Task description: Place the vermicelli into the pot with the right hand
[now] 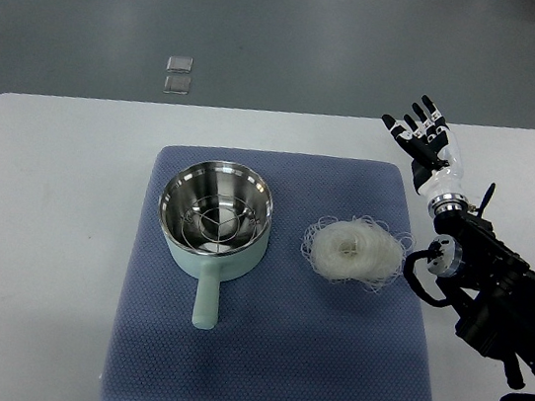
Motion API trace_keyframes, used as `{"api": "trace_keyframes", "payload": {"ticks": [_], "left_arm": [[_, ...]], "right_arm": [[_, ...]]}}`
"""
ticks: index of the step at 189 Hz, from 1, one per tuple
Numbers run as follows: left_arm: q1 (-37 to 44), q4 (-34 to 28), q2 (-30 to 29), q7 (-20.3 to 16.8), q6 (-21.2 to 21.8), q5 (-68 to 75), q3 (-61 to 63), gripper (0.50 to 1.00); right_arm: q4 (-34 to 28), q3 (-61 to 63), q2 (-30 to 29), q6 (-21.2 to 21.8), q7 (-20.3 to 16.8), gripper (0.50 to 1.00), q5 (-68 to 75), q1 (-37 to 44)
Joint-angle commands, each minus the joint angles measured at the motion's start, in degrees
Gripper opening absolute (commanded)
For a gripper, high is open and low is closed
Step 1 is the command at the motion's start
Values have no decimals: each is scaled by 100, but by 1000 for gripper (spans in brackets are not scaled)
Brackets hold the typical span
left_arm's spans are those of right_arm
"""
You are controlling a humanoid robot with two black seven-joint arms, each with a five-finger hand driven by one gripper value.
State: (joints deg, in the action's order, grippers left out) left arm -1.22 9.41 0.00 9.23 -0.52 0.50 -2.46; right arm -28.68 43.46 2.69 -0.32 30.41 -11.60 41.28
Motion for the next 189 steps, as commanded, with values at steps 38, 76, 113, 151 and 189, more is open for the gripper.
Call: {"api": "trace_keyframes", "payload": {"ticks": [38,76,113,151,189], "left_arm": [[-1,0,0,0,-1,-6,0,1000],[-9,0,0,0,-1,3,0,1000],[-9,0,0,0,-1,3,0,1000],[-27,0,0,0,-1,-6,0,1000],[-27,0,0,0,-1,3,0,1000]], "right_arm": [[-68,5,135,-38,-9,928,0,91],[-323,-162,425,24,-9,928,-246,302],[-832,-558,1067,50,-17,928,-1925,486],[-1439,-1129,1858,560,-9,928,-3692,829],[-2335,-1630,2587,1324,9,928,-5396,1181]]}}
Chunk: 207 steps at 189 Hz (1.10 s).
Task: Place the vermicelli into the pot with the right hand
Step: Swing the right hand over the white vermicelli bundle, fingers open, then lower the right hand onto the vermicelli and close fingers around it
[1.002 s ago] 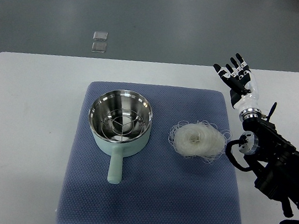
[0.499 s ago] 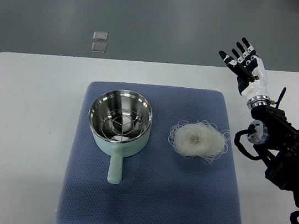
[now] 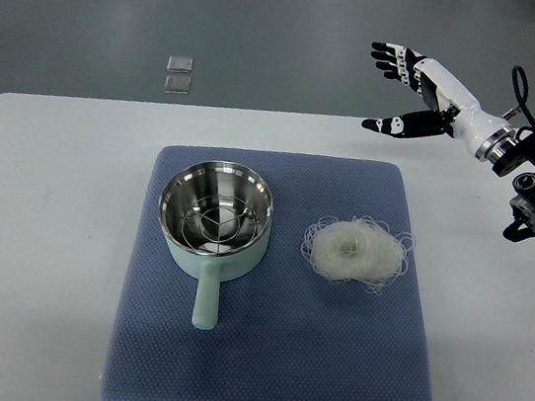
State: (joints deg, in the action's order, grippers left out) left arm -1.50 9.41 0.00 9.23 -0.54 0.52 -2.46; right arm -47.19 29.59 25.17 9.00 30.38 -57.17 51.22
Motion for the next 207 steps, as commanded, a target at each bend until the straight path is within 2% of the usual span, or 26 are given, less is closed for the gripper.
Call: {"api": "trace_keyframes", "payload": {"ticks": [1,36,73,96,113,171,207], "left_arm": [[0,0,0,0,1,1,0,1000],[0,0,0,0,1,1,0,1000],[0,0,0,0,1,1,0,1000],[-8,0,0,0,1,1,0,1000],[0,0,0,0,1,1,0,1000],[0,0,0,0,1,1,0,1000],[0,0,0,0,1,-8,0,1000]], "right_arm": [[-484,-243,340,392,12,928,-840,187],[-1328,-639,753,1174,3,928,-2201,635],[-1486,-893,806,1807,21,928,-3063,925],[-1469,-1078,744,1702,3,928,-3634,952],[-1469,-1184,735,1447,-23,928,-3766,934],[-1477,-1641,735,1253,3,926,-3872,837],[-1372,-1869,612,753,-49,926,-3986,618]]}}
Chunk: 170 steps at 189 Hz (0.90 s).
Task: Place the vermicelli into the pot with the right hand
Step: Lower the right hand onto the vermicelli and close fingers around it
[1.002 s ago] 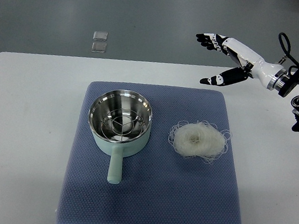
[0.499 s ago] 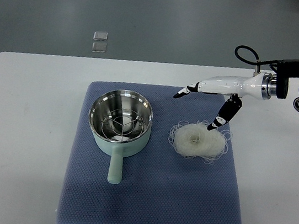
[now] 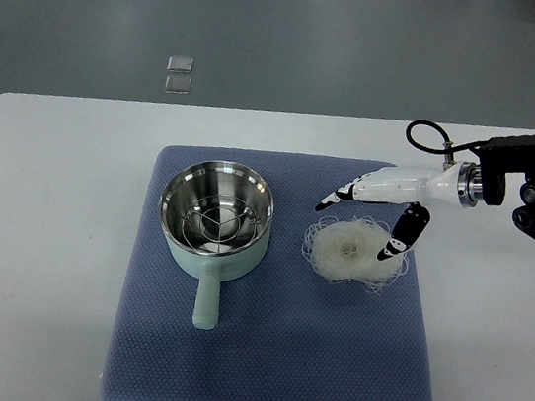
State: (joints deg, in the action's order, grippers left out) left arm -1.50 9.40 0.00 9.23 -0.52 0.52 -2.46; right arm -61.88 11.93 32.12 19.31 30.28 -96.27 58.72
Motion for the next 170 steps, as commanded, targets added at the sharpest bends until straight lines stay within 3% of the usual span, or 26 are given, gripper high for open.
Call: {"api": "trace_keyframes", "payload": {"ticks": [1,88,170], "left_arm": [[1,0,0,0,-1,-8,0,1000],[1,0,0,0,-1,1,0,1000],[1,0,0,0,-1,1,0,1000]], "right_arm": [[97,-103,-83,-278,-40,926,-76,-132],[115,-182,-39,-753,57,924,-41,-317],[71,-200,-83,-735,171,905,-32,-405]]}}
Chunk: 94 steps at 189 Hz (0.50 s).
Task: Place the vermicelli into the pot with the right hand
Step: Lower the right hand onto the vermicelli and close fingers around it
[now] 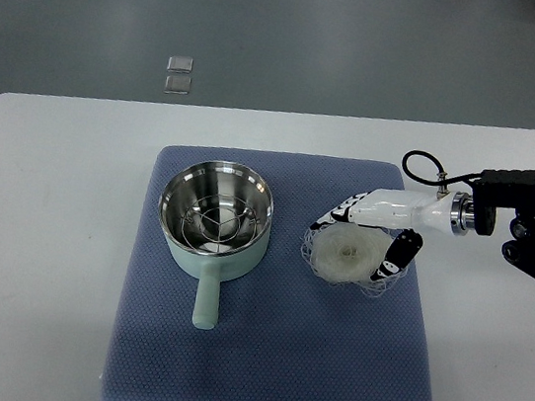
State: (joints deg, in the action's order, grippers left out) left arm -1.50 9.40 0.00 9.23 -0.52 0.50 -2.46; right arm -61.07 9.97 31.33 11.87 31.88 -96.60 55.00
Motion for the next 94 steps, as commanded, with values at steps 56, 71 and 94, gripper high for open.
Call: {"api": "trace_keyframes", "payload": {"ticks": [56,71,94], "left_arm": [[0,0,0,0,0,-6,0,1000],[0,0,0,0,0,3,0,1000],[0,0,0,0,0,3,0,1000]], "right_arm": [[-1,-13,-13,43,3,725,-61,-42],[7,-13,-13,52,-6,676,-69,-42],[7,-13,-13,61,-6,613,-78,-42]]}}
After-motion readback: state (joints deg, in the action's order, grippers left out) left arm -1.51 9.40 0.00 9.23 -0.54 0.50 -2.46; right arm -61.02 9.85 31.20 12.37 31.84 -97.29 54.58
